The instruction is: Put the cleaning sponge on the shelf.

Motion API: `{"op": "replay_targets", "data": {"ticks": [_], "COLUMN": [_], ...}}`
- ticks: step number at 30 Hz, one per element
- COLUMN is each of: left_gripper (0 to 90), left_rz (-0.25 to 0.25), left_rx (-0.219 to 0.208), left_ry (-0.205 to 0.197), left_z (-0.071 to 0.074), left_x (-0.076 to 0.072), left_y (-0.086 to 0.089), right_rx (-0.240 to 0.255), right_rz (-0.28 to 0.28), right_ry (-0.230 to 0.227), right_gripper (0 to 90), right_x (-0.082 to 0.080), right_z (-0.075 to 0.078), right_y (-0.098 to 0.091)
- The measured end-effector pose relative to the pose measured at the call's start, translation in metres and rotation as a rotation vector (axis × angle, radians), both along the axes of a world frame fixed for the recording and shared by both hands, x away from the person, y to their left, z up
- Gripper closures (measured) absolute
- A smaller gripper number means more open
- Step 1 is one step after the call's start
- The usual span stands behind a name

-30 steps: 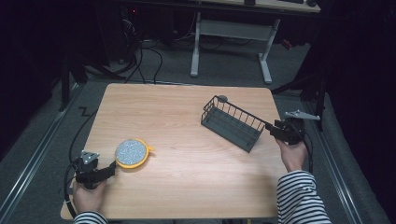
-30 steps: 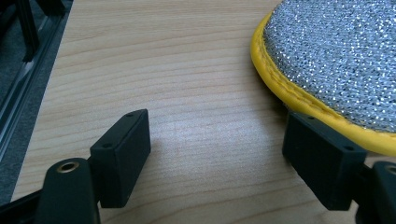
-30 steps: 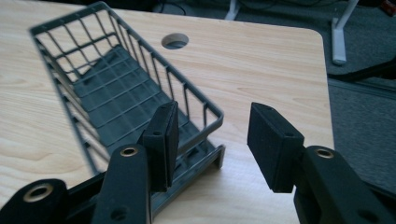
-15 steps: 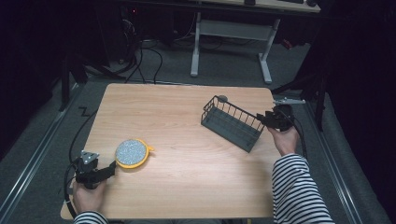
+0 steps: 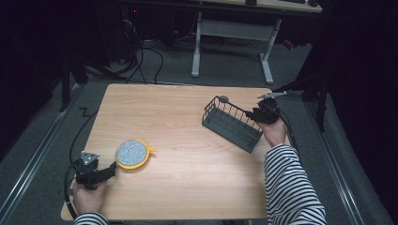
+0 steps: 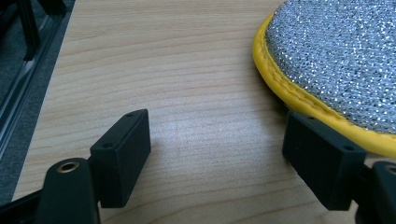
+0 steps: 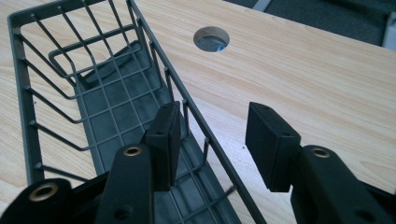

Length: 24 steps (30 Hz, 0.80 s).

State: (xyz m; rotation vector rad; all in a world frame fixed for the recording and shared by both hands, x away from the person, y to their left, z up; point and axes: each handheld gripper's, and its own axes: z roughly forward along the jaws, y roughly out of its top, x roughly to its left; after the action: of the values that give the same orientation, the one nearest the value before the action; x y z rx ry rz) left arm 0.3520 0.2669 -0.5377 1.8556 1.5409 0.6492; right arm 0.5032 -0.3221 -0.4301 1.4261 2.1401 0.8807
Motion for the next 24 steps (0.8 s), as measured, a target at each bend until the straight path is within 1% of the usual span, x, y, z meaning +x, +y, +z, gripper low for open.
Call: {"op": "replay_targets", "data": {"ticks": [2, 3, 4, 7, 8, 9, 12, 13, 19, 24], "left_gripper": [24.0, 24.0, 24.0, 23.9, 24.0, 24.0, 24.0, 24.0, 23.9, 24.0], "left_rz": [0.0, 0.0, 0.0, 0.002, 0.002, 0.002, 0.001, 0.001, 0.002, 0.002], "left_rx": [0.0, 0.0, 0.0, -0.006, -0.006, -0.006, -0.007, -0.007, -0.007, -0.004], "left_ry": [-0.001, -0.001, -0.001, -0.005, -0.005, -0.005, -0.004, -0.004, -0.003, -0.003], "left_z": [0.0, 0.0, 0.0, 0.0, 0.0, 0.0, 0.0, 0.0, 0.0, 0.0], "left_x": [0.0, 0.0, 0.0, 0.0, 0.0, 0.0, 0.0, 0.0, 0.0, 0.0], "left_y": [0.0, 0.0, 0.0, 0.0, 0.0, 0.0, 0.0, 0.0, 0.0, 0.0], "right_rx": [-0.002, -0.013, -0.013, -0.022, -0.022, -0.023, -0.025, -0.017, -0.02, -0.017], "right_rz": [0.0, -0.002, -0.002, 0.004, 0.004, 0.012, 0.012, 0.023, 0.036, 0.04], "right_ry": [0.0, 0.011, 0.011, 0.031, 0.031, 0.038, 0.041, 0.04, 0.038, 0.032], "right_gripper": [57.8, 59.6, 59.6, 64.7, 64.7, 67.6, 68.3, 69.4, 71.5, 72.0], "right_x": [0.001, 0.003, 0.003, 0.006, 0.006, 0.007, 0.007, 0.007, 0.005, 0.002], "right_z": [-0.001, -0.005, -0.005, -0.011, -0.011, -0.012, -0.012, -0.012, -0.012, -0.012], "right_y": [0.001, 0.002, 0.002, 0.003, 0.003, 0.003, 0.003, 0.003, 0.005, 0.012]}}
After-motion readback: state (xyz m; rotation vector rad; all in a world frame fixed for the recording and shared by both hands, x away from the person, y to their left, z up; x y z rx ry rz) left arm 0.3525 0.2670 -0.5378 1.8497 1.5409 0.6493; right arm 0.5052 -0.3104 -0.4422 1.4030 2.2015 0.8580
